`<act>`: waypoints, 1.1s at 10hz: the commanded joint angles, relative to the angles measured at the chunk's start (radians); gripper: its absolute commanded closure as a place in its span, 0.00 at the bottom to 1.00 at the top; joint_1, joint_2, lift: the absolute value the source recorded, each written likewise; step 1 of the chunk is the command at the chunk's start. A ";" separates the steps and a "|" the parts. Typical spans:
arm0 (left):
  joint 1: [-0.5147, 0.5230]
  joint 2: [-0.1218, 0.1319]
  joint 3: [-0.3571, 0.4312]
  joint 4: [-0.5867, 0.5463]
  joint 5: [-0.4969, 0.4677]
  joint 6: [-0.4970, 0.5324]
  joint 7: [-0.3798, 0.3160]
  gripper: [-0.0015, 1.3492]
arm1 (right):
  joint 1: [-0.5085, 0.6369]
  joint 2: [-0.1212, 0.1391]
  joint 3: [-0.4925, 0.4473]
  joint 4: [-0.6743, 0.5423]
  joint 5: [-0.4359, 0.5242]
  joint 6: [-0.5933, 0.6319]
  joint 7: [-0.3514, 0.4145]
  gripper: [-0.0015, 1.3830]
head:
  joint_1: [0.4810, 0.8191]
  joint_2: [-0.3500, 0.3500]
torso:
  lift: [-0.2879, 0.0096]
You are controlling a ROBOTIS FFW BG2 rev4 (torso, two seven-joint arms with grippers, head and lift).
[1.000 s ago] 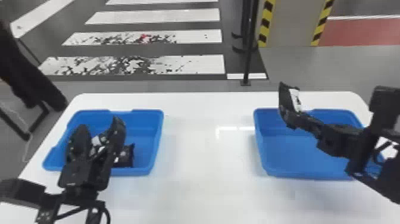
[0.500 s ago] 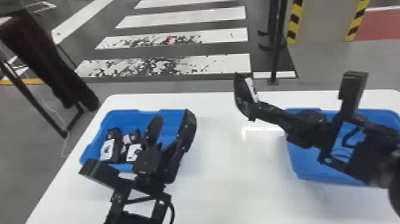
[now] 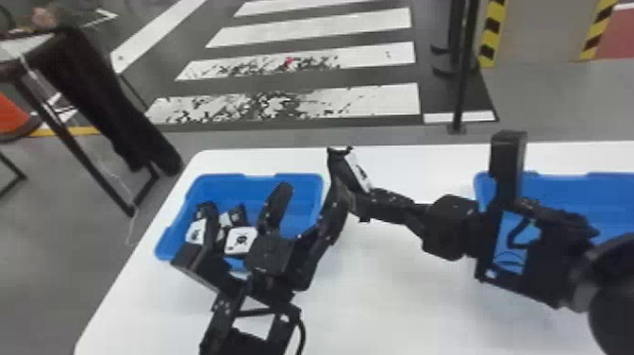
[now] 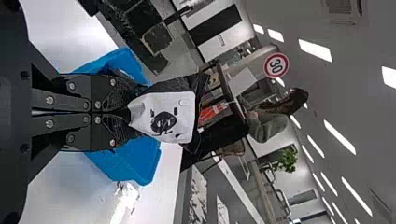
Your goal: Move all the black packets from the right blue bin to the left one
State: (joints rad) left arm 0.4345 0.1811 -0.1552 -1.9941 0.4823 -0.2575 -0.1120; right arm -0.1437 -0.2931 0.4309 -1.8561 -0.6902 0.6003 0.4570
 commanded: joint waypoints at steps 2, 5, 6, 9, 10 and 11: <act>0.000 0.000 0.000 0.000 -0.008 0.002 0.000 0.14 | -0.018 -0.005 0.054 -0.001 -0.026 -0.009 0.000 0.85 | 0.63 0.91 | 0.40; 0.002 0.000 -0.002 0.000 -0.008 0.005 0.000 0.14 | -0.033 -0.011 0.123 -0.013 -0.052 -0.021 0.000 0.85 | 0.63 0.96 | 0.40; 0.002 -0.002 0.004 0.000 -0.010 0.007 0.000 0.16 | -0.033 -0.012 0.133 -0.018 -0.056 -0.021 0.002 0.85 | 0.63 0.98 | 0.40; 0.027 -0.003 0.036 -0.081 -0.083 0.174 0.017 0.90 | -0.031 -0.014 0.133 -0.015 -0.060 -0.031 0.002 0.85 | 0.63 1.00 | 0.40; 0.027 -0.002 0.032 -0.083 -0.097 0.157 0.021 0.90 | -0.031 -0.012 0.133 -0.010 -0.068 -0.031 0.000 0.85 | 0.63 1.00 | 0.40; 0.027 -0.002 0.030 -0.083 -0.099 0.142 0.023 0.90 | -0.033 -0.011 0.133 -0.008 -0.068 -0.033 0.000 0.85 | 0.63 1.00 | 0.40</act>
State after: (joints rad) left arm 0.4615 0.1794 -0.1246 -2.0761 0.3855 -0.1079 -0.0886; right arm -0.1754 -0.3050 0.5643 -1.8652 -0.7565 0.5687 0.4570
